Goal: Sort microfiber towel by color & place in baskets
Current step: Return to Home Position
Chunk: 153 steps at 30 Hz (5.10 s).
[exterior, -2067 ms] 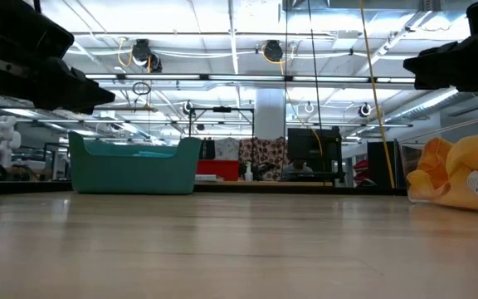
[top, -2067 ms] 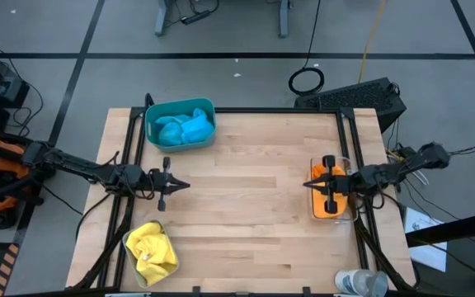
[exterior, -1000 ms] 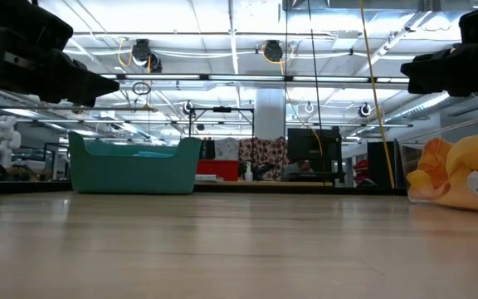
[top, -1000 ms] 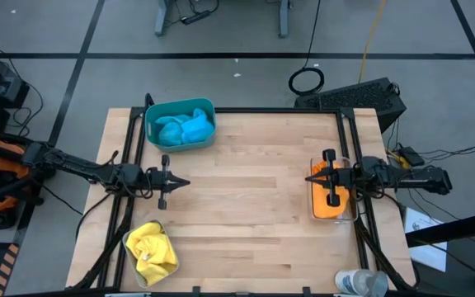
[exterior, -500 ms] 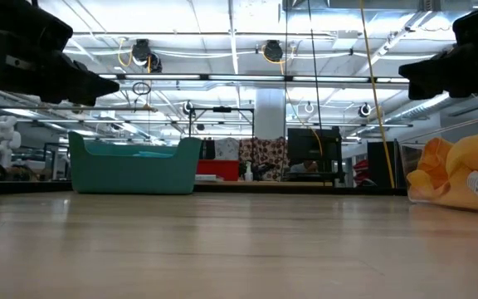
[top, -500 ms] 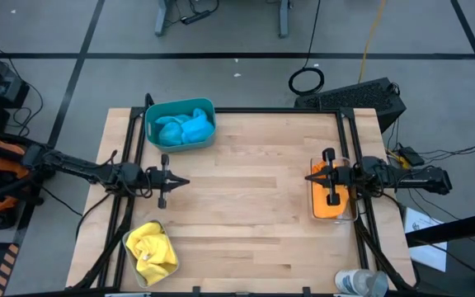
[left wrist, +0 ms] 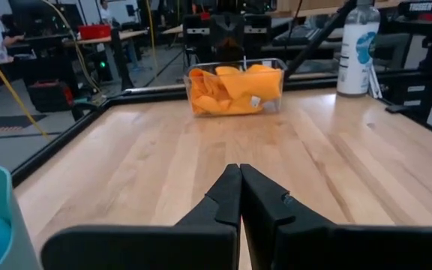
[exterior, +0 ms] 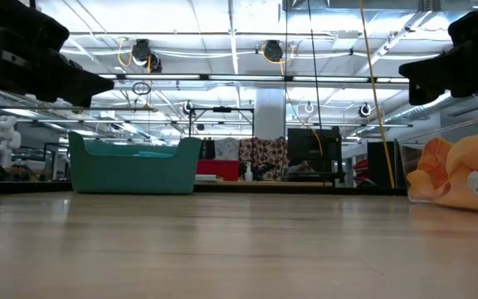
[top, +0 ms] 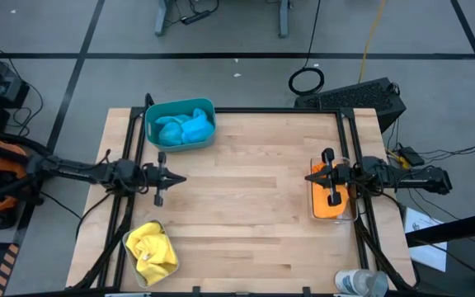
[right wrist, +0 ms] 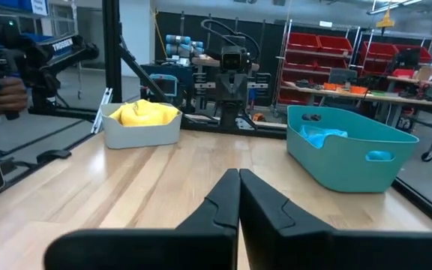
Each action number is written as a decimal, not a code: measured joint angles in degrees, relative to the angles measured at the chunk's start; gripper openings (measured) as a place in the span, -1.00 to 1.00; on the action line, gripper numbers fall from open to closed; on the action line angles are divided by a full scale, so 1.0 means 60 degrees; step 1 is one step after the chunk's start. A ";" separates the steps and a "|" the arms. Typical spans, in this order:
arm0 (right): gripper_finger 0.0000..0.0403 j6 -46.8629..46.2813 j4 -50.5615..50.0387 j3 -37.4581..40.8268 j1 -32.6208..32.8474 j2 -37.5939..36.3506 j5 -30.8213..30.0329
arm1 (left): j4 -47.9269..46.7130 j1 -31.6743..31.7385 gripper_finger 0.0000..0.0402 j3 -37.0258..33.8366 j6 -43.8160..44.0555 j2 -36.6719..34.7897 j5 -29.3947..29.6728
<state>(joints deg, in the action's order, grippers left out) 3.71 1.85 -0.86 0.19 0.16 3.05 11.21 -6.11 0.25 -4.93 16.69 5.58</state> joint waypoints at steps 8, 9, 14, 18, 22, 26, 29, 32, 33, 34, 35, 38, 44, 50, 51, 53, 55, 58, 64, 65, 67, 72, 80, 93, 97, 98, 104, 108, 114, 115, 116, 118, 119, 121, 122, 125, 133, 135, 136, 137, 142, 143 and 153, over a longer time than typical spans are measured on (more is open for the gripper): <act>-1.00 -0.0005 0.0004 0.0000 0.0000 0.0000 0.0000 | -0.0966 0.0000 -0.96 0.0000 0.0019 -0.1265 -0.0213; -1.00 -0.0005 0.0002 0.0000 0.0000 0.0000 -0.0002 | -0.1066 -0.0001 -0.96 0.0000 0.0019 -0.1452 -0.0215; -1.00 -0.0005 0.0004 0.0000 0.0000 0.0002 0.0000 | -0.1588 0.0000 -0.96 0.0000 0.0015 -0.2340 -0.0271; -1.00 -0.0005 0.0004 0.0000 0.0000 0.0004 0.0000 | -0.1638 -0.0004 -0.96 -0.0004 -0.0029 -0.2769 -0.0474; -1.00 -0.0005 0.0004 0.0000 0.0000 0.0004 -0.0001 | -0.1655 0.0000 -0.96 -0.0004 -0.0130 -0.2776 -0.0470; -1.00 -0.0005 0.0004 0.0000 0.0000 0.0004 0.0000 | -0.1669 0.0000 -0.96 -0.0004 -0.0188 -0.2777 -0.0470; -1.00 -0.0005 0.0004 0.0000 0.0000 0.0004 0.0000 | -0.1676 0.0000 -0.96 -0.0004 -0.0226 -0.2777 -0.0466; -1.00 -0.0005 0.0004 0.0000 0.0000 0.0004 -0.0003 | -0.1684 0.0000 -0.96 -0.0004 0.0025 -0.2777 -0.0466; -1.00 -0.0005 0.0004 0.0000 0.0003 0.0004 -0.0001 | -0.1684 0.0000 -0.96 -0.0004 0.0081 -0.2777 -0.0463; -1.00 -0.0005 0.0002 0.0000 0.0004 0.0004 0.0000 | -0.1687 0.0000 -0.96 -0.0004 0.0092 -0.2777 -0.0463; -1.00 -0.0005 0.0004 0.0000 0.0002 0.0004 -0.0001 | -0.1687 0.0000 -0.96 -0.0004 0.0056 -0.2777 -0.0463; -1.00 -0.0005 0.0000 0.0000 0.0004 0.0004 -0.0004 | -0.1676 0.0000 -0.96 -0.0004 -0.0021 -0.2777 -0.0455; -1.00 -0.0005 0.0000 0.0000 0.0004 0.0004 -0.0001 | -0.1582 0.0000 -0.96 -0.0004 0.0001 -0.2777 -0.0423; -1.00 -0.0009 0.0000 0.0000 0.0002 0.0004 -0.0001 | -0.1556 0.0000 -0.96 -0.0004 0.0005 -0.2777 -0.0419; -1.00 -0.0008 0.0000 0.0000 0.0003 0.0004 -0.0001 | -0.1551 0.0000 -0.96 -0.0004 0.0005 -0.2777 -0.0419; -1.00 -0.0005 0.0000 0.0000 0.0004 0.0004 -0.0002 | -0.1541 0.0000 -0.96 -0.0004 0.0005 -0.2777 -0.0415; -1.00 -0.0005 0.0000 0.0000 0.0000 0.0004 0.0000 | -0.1523 0.0000 -0.96 -0.0004 0.0005 -0.2777 -0.0415; -1.00 -0.0008 0.0000 0.0000 0.0001 0.0004 -0.0004 | -0.1506 0.0000 -0.96 -0.0004 0.0008 -0.2777 -0.0415; -1.00 -0.0006 0.0000 0.0000 0.0000 0.0004 0.0000 | -0.1494 0.0000 -0.96 -0.0004 0.0008 -0.2777 -0.0415; -1.00 -0.0005 0.0000 0.0000 0.0000 0.0004 -0.0003 | -0.1494 0.0000 -0.96 -0.0004 0.0008 -0.2777 -0.0415; -1.00 -0.0005 0.0000 0.0000 0.0002 0.0004 0.0000 | -0.1491 0.0000 -0.96 -0.0004 0.0011 -0.2777 -0.0415; -1.00 -0.0006 -0.0001 0.0000 0.0001 0.0004 -0.0001 | -0.1491 0.0000 -0.96 -0.0004 0.0012 -0.2777 -0.0415; -1.00 -0.0008 -0.0003 0.0000 0.0003 0.0004 0.0000 | -0.1483 0.0000 -0.96 -0.0004 0.0011 -0.2777 -0.0416; -1.00 -0.0007 -0.0002 0.0000 0.0002 0.0004 0.0000 | -0.1480 0.0000 -0.96 -0.0004 0.0008 -0.2776 -0.0419; -1.00 -0.0005 0.0000 0.0000 0.0000 0.0002 -0.0001 | -0.1480 0.0000 -0.96 -0.0004 0.0012 -0.2777 -0.0419; -1.00 -0.0008 -0.0001 0.0000 0.0003 0.0004 -0.0003 | -0.1480 0.0000 -0.96 -0.0004 0.0009 -0.2777 -0.0419; -1.00 -0.0006 -0.0001 0.0000 0.0002 0.0004 -0.0003 | -0.1480 0.0000 -0.96 -0.0004 0.0009 -0.2777 -0.0419; -1.00 -0.0005 -0.0003 0.0001 0.0004 0.0004 -0.0004 | -0.1480 0.0000 -0.96 -0.0004 0.0012 -0.2776 -0.0419; -1.00 -0.0009 0.0000 0.0000 0.0004 0.0004 0.0000 | -0.1480 0.0000 -0.96 -0.0004 0.0008 -0.2777 -0.0419; -1.00 -0.0007 0.0000 0.0004 0.0004 0.0004 -0.0004 | -0.1480 0.0000 -0.96 -0.0004 0.0008 -0.2777 -0.0419; -1.00 -0.0006 0.0000 0.0000 0.0004 0.0004 -0.0004 | -0.1480 0.0000 -0.96 -0.0004 0.0008 -0.2777 -0.0419; -1.00 -0.0007 0.0000 0.0001 0.0002 0.0004 -0.0002 | -0.1480 -0.0002 -0.96 -0.0004 0.0009 -0.2776 -0.0419; -1.00 -0.0005 -0.0003 0.0004 0.0001 0.0004 -0.0003 | -0.1480 -0.0001 -0.96 -0.0004 0.0009 -0.2777 -0.0419; -1.00 -0.0009 -0.0004 0.0004 0.0000 0.0004 -0.0004 | -0.1480 -0.0002 -0.96 -0.0004 0.0010 -0.2777 -0.0419; -1.00 -0.0007 0.0000 0.0002 0.0002 0.0002 -0.0004 | -0.1480 -0.0002 -0.96 -0.0002 0.0008 -0.2777 -0.0419; -1.00 -0.0007 -0.0001 0.0004 0.0003 0.0002 -0.0001 | -0.1480 0.0000 -0.96 -0.0001 0.0008 -0.2774 -0.0419; -1.00 -0.0008 0.0000 0.0004 0.0000 0.0001 -0.0004 | -0.1480 -0.0002 -0.96 -0.0004 0.0008 -0.2775 -0.0419; -1.00 -0.0007 -0.0002 0.0004 0.0000 0.0002 -0.0004 | -0.1480 -0.0002 -0.96 -0.0004 0.0010 -0.2775 -0.0419; -1.00 -0.0009 0.0000 0.0004 0.0002 0.0004 -0.0004 | -0.1480 0.0000 -0.96 -0.0004 0.0008 -0.2777 -0.0419; -1.00 -0.0009 0.0000 0.0004 0.0003 0.0004 -0.0003 | -0.1480 0.0000 -0.96 -0.0004 0.0008 -0.2777 -0.0419; -1.00 -0.0009 0.0000 0.0003 0.0003 0.0003 -0.0002 | -0.1480 -0.0001 -0.96 -0.0004 0.0009 -0.2774 -0.0423; -1.00 -0.0009 -0.0003 0.0004 0.0004 0.0004 -0.0003 | -0.1480 0.0000 -0.96 -0.0002 0.0008 -0.2777 -0.0423; -1.00 -0.0008 -0.0001 0.0004 0.0001 0.0003 -0.0003 | -0.1480 -0.0003 -0.96 -0.0003 0.0008 -0.2775 -0.0423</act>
<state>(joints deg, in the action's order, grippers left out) 3.67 1.84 -0.84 0.19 0.18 3.03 2.33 -6.13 0.23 -4.89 0.04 3.05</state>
